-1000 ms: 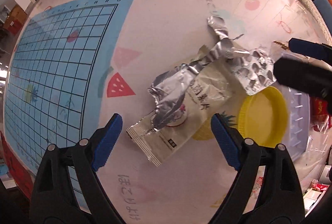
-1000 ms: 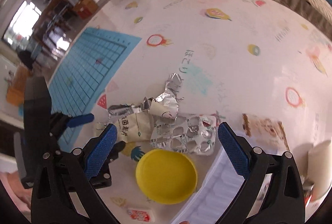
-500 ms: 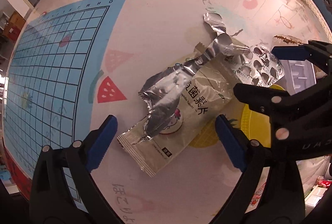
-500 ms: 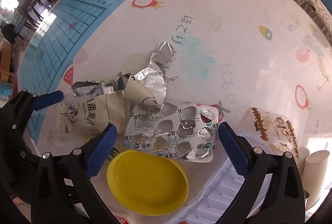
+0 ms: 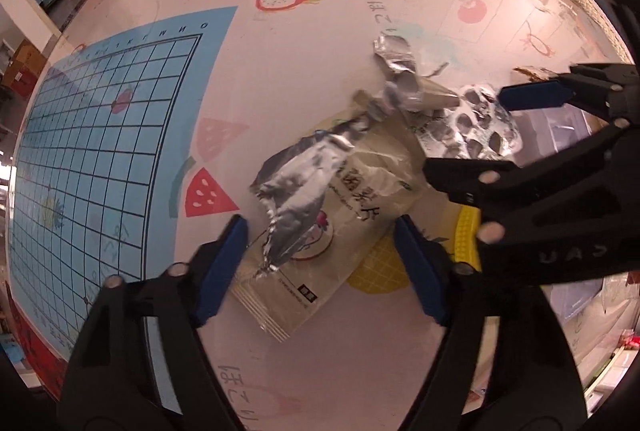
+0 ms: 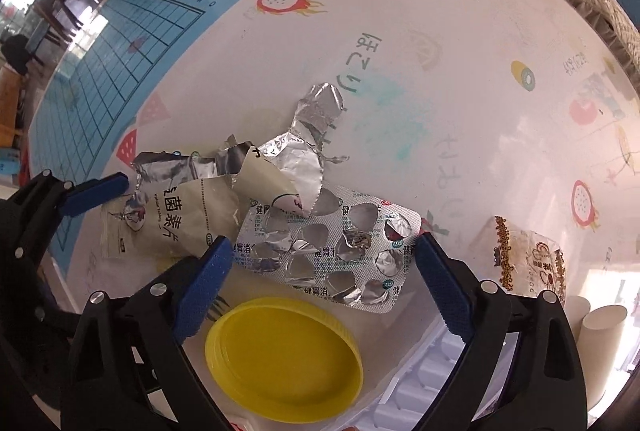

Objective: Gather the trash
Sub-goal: 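Grasp the silver snack wrapper with left tool while right tool grasps the pill blister pack, then carry the wrapper and blister pack over the teal trash bin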

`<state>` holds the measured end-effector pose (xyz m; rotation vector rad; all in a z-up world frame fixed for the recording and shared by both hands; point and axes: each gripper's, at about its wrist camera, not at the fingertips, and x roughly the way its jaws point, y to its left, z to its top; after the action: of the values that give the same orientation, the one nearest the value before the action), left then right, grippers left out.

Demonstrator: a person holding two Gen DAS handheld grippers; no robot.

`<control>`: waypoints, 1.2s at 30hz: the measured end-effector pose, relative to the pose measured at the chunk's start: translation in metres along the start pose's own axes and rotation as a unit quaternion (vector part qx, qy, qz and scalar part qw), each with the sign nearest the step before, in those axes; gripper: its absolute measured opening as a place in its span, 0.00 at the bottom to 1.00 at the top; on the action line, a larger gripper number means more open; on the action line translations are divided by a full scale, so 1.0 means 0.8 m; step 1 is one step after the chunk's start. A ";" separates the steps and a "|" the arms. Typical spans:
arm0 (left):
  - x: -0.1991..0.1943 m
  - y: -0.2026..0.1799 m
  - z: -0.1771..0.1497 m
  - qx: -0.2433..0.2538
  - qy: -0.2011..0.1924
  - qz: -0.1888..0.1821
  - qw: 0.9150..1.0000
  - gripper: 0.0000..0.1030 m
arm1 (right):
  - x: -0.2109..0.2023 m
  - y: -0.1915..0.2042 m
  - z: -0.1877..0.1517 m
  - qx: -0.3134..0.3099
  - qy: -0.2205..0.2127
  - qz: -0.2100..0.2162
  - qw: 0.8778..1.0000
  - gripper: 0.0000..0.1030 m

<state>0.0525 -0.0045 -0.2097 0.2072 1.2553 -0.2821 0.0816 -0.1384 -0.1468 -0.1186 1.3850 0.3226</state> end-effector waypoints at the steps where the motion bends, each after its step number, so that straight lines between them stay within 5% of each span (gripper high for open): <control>1: -0.004 -0.003 0.002 0.008 -0.002 -0.001 1.000 0.46 | -0.002 -0.003 0.000 0.009 0.000 0.006 1.000 0.88; 7: -0.008 0.012 0.012 -0.021 0.005 -0.024 0.999 0.30 | -0.014 -0.026 -0.003 0.033 -0.001 0.021 0.999 0.86; 21: -0.081 0.081 0.013 -0.095 -0.036 -0.010 0.995 0.30 | -0.082 -0.014 0.011 0.014 -0.044 0.045 0.998 0.85; 27: -0.114 0.135 0.001 -0.141 -0.051 0.008 0.989 0.30 | -0.104 0.038 0.041 -0.021 -0.053 0.051 0.997 0.85; 36: -0.177 0.231 -0.033 -0.215 -0.084 0.053 0.971 0.30 | -0.117 0.188 0.098 -0.108 -0.069 0.075 0.989 0.85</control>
<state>0.0479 0.1925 -0.0826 -0.1213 1.1041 0.0685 0.0977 0.0109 -0.0246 -0.1679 1.2217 0.5968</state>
